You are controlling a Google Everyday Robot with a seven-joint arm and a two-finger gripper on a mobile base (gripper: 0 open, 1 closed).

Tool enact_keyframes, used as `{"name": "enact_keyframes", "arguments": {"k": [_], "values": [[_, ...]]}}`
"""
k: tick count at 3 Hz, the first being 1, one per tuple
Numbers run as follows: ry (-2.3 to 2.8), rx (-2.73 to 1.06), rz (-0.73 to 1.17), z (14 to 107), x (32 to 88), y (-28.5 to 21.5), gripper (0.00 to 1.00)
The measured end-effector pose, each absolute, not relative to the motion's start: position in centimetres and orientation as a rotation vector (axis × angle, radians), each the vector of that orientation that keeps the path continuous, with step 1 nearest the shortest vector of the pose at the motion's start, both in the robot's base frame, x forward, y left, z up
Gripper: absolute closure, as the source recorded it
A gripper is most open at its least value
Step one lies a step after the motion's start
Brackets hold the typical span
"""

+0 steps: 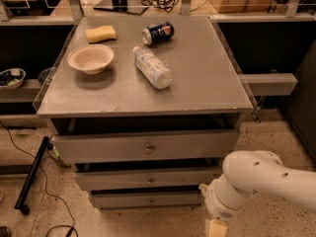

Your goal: Open bottom drawer

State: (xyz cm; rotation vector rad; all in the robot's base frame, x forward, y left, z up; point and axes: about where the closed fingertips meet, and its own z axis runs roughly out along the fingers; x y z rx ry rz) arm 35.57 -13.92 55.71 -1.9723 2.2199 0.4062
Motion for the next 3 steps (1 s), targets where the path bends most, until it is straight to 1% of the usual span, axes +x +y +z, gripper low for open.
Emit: {"name": "enact_keyframes", "arguments": {"k": [2, 3], "values": [[2.315, -1.954, 0.32, 49.5, 36.0, -14.2, 0.0], [2.391, -1.929, 0.341, 46.0, 37.0, -14.6, 0.0]]}}
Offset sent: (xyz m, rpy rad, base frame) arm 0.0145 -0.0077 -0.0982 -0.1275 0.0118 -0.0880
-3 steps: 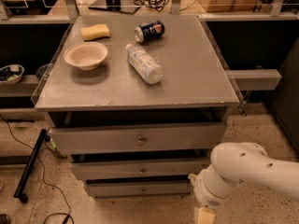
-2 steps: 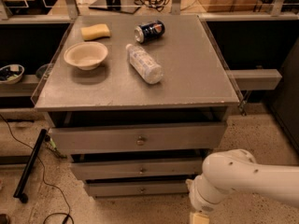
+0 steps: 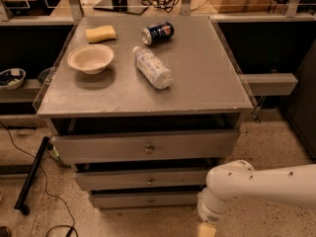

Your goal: Open bottom drawer

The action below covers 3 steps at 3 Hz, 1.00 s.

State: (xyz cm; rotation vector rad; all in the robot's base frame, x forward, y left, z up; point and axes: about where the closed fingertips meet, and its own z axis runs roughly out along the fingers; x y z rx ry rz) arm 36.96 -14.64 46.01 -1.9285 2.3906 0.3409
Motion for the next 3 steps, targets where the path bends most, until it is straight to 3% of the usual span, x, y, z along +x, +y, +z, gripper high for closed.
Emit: {"name": "enact_keyframes", "arguments": {"k": [3], "values": [[2.359, -1.729, 0.543, 42.0, 37.5, -14.3, 0.0]]}}
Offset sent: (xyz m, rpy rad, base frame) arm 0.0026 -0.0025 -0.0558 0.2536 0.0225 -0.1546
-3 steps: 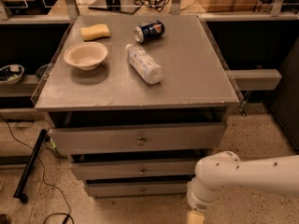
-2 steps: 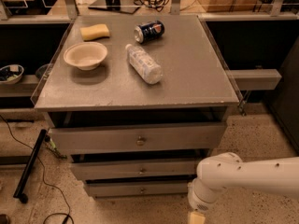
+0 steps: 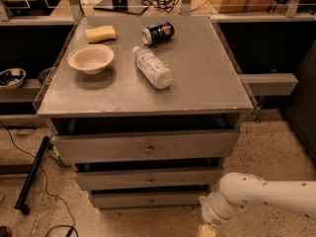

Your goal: Open bottom drawer

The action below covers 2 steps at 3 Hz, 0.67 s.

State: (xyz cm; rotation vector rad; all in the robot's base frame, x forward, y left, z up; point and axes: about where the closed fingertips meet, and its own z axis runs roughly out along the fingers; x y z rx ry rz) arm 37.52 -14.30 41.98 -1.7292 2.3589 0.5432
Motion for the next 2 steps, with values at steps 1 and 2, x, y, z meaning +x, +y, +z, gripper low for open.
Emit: {"name": "enact_keyframes", "arguments": {"k": [1, 2], "values": [[2.332, -1.708, 0.603, 40.29, 38.4, -12.89, 0.0], [2.333, -1.709, 0.598, 39.96, 38.31, -12.88, 0.0]]}}
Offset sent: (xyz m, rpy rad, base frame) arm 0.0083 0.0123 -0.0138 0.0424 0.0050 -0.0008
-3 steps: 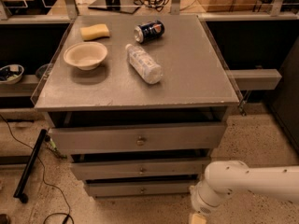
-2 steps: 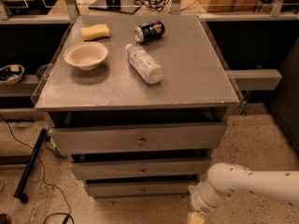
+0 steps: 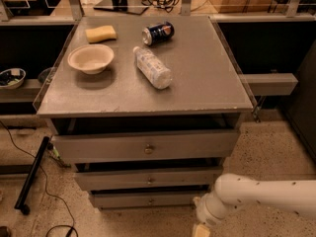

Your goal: Open bottom drawer

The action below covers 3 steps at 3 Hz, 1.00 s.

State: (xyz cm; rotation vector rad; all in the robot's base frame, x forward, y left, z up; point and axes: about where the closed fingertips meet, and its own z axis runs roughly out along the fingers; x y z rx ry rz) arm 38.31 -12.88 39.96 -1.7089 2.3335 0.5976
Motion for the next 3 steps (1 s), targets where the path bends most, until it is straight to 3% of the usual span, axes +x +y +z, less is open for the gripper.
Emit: {"name": "enact_keyframes", "arguments": {"k": [2, 3], "values": [[2.362, -1.681, 0.548, 35.3, 38.7, -12.5, 0.0], [2.365, -1.625, 0.561, 32.3, 41.7, -10.7, 0.0]]}}
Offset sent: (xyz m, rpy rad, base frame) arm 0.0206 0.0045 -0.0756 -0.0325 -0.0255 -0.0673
